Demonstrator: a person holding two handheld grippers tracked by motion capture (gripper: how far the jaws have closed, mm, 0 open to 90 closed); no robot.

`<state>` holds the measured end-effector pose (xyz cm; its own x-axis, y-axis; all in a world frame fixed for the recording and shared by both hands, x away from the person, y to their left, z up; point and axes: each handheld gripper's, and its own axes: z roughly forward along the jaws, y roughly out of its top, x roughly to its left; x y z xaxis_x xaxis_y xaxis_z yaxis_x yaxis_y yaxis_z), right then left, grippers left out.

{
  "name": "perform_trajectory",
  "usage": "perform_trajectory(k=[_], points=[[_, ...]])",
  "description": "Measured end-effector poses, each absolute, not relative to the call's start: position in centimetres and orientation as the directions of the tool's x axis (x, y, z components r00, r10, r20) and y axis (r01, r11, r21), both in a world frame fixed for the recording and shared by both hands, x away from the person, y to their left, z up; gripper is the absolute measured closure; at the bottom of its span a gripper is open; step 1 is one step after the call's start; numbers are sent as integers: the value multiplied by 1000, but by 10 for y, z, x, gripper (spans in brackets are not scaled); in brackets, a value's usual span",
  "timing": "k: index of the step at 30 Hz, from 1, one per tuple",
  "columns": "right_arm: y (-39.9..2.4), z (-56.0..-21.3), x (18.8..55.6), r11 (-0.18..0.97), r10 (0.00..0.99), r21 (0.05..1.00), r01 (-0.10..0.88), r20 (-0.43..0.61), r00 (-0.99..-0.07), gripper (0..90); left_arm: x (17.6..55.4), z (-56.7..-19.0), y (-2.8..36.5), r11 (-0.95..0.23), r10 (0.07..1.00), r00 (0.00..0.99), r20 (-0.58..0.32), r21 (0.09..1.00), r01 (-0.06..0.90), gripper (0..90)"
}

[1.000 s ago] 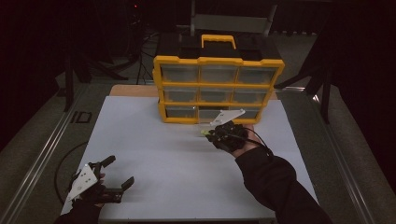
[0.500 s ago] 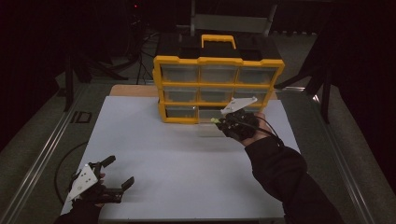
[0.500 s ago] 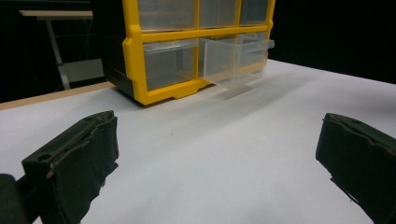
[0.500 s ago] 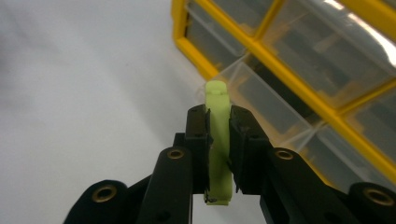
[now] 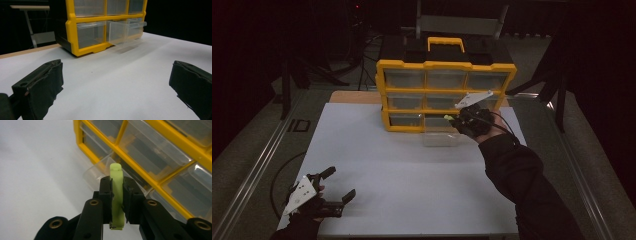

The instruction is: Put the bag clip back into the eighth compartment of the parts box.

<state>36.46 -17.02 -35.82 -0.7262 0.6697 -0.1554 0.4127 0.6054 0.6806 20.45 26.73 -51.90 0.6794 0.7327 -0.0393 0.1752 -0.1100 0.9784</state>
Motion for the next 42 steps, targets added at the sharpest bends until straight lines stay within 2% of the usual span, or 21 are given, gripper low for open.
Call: perform_trajectory(k=[18, 42], points=[[-175, -381, 409, 602, 674, 673, 430, -138, -726, 782, 205, -519, 268, -110, 729, 683, -41, 978, 176, 0], [-160, -421, 432, 632, 609, 644, 431, -69, -790, 783, 206, -520, 268, -109, 728, 684, -45, 978, 180, 0]])
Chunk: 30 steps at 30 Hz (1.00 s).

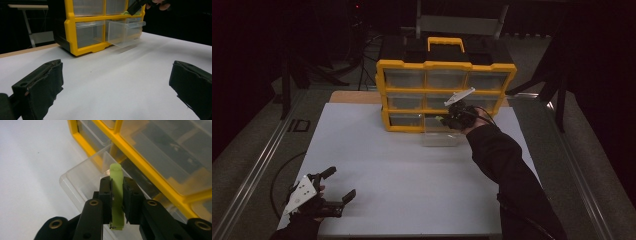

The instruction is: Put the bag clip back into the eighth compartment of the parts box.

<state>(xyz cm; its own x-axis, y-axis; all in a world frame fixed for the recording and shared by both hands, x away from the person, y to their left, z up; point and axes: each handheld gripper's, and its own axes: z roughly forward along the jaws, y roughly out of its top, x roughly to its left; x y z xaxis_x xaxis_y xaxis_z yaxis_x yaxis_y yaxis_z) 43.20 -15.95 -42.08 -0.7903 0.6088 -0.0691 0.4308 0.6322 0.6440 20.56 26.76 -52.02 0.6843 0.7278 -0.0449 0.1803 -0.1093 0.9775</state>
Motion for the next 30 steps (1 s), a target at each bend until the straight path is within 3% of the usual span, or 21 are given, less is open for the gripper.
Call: perform_trajectory(k=[15, 21, 30], points=[[-152, -439, 442, 672, 598, 578, 463, -56, -799, 763, 206, -521, 268, -108, 728, 684, -45, 978, 179, 0], [-153, -436, 441, 662, 615, 569, 488, -41, -787, 586, 206, -521, 268, -108, 729, 683, -45, 978, 179, 0], [-159, -432, 431, 631, 633, 594, 499, -23, -773, 393, 206, -521, 268, -107, 730, 682, -45, 978, 179, 0]])
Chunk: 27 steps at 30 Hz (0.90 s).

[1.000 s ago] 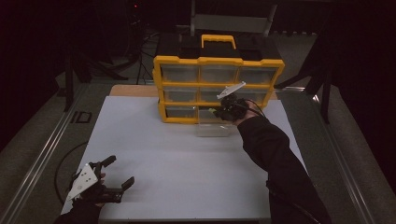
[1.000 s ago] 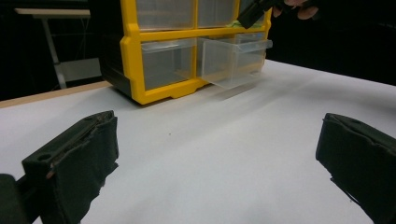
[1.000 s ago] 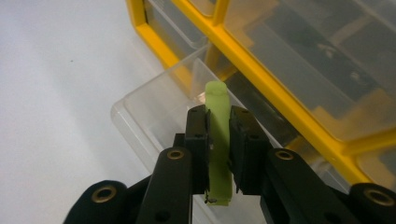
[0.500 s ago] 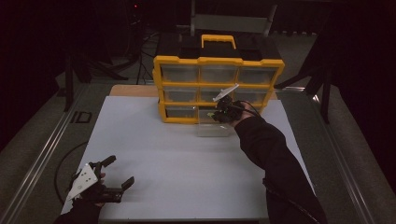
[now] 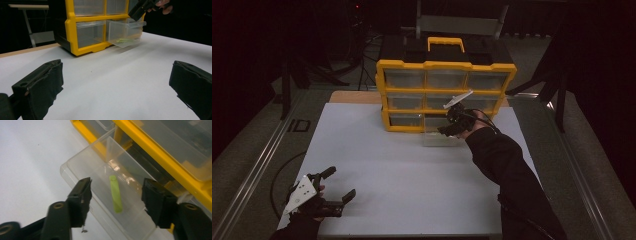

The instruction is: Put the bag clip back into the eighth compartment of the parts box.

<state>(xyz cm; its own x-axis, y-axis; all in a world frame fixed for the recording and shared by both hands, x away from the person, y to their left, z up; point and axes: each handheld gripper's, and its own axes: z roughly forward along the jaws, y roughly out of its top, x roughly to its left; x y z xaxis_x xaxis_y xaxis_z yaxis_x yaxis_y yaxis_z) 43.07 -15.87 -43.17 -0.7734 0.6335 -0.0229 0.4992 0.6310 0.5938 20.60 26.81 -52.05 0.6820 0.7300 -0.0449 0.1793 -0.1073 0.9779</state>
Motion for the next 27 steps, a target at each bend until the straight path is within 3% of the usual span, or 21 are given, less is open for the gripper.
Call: perform_trajectory(k=[13, 27], points=[[-177, -427, 412, 546, 686, 649, 530, 16, -727, 93, 206, -520, 268, -109, 731, 681, -44, 978, 180, 0], [-205, -426, 394, 476, 749, 685, 551, 11, -662, 82, 206, -520, 268, -105, 732, 680, -46, 978, 179, 0]])
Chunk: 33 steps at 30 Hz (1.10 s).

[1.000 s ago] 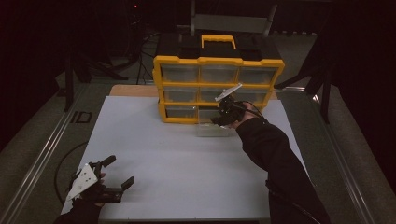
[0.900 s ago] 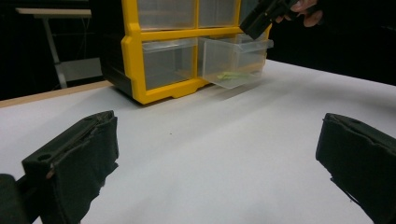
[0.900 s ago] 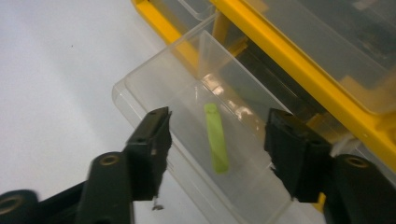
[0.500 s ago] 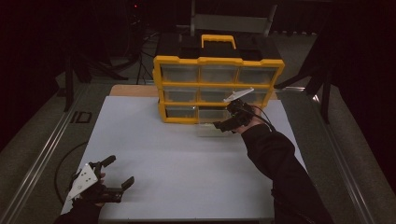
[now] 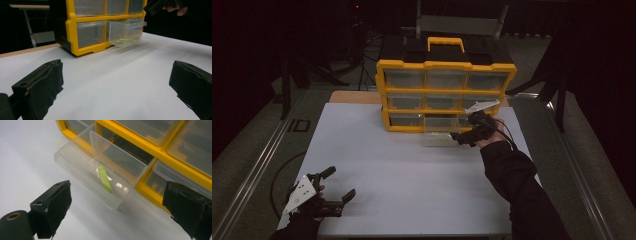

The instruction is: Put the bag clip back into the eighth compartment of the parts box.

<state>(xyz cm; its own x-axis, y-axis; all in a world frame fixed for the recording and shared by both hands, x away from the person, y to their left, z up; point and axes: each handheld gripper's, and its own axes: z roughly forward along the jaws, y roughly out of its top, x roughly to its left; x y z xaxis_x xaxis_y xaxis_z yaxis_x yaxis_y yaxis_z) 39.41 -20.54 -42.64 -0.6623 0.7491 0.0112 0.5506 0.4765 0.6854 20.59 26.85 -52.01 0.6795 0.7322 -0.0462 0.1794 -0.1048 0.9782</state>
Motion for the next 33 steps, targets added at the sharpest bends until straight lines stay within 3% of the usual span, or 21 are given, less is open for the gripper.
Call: perform_trajectory(k=[33], points=[[-267, -456, 337, 337, 857, 744, 578, 13, -516, 78, 207, -520, 268, -100, 727, 684, -51, 979, 180, 0]])
